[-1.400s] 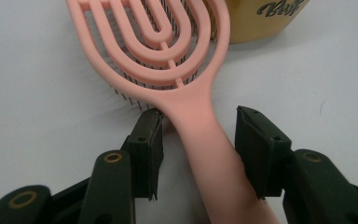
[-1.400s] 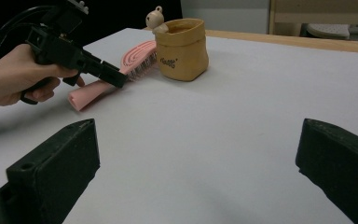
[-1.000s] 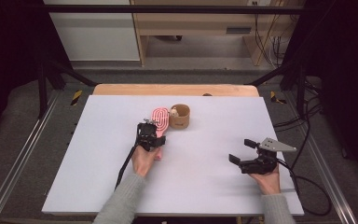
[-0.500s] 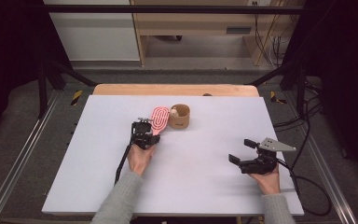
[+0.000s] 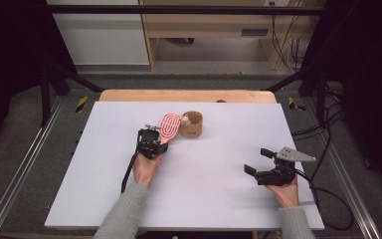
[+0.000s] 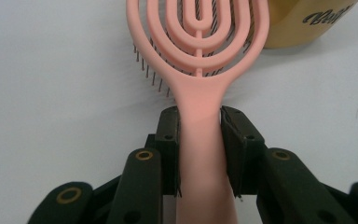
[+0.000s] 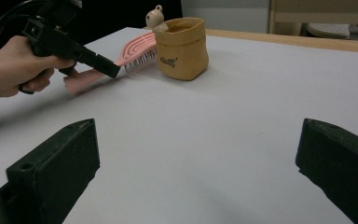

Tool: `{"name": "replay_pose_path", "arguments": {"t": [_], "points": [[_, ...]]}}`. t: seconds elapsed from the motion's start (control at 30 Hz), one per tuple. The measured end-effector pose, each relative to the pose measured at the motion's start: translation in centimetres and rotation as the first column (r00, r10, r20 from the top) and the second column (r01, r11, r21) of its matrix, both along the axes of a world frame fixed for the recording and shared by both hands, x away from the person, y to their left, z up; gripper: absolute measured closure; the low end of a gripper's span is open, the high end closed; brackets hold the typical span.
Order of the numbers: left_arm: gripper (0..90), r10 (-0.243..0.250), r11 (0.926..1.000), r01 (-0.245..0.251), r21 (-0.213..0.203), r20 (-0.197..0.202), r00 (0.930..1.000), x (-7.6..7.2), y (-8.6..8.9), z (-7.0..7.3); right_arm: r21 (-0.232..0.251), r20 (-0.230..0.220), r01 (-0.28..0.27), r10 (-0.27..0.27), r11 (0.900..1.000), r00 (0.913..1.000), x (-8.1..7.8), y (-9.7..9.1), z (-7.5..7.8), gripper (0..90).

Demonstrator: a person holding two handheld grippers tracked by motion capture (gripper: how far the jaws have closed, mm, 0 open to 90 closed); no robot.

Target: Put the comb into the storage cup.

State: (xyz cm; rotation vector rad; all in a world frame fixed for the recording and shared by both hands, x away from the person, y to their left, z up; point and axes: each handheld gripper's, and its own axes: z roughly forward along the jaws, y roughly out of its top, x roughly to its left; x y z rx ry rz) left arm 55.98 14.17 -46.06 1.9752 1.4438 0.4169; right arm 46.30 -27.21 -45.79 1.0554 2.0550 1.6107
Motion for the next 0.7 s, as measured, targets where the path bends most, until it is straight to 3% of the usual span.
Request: {"name": "replay_pose_path", "arguments": {"t": [0.4,0.7], "points": [[69.2,-0.022,0.9998,0.022,0.005,0.046,0.9987,-0.6,0.7,1.2,-0.002,0.0,0.0,0.0,1.0,1.0,0.0,0.0,0.0,0.2],[69.2,-0.03,0.9993,0.031,-0.02,0.079,0.9964,-1.1,1.9,2.2,-0.002,0.0,0.001,-0.001,1.0,1.0,0.0,0.0,0.0,0.2]]}}
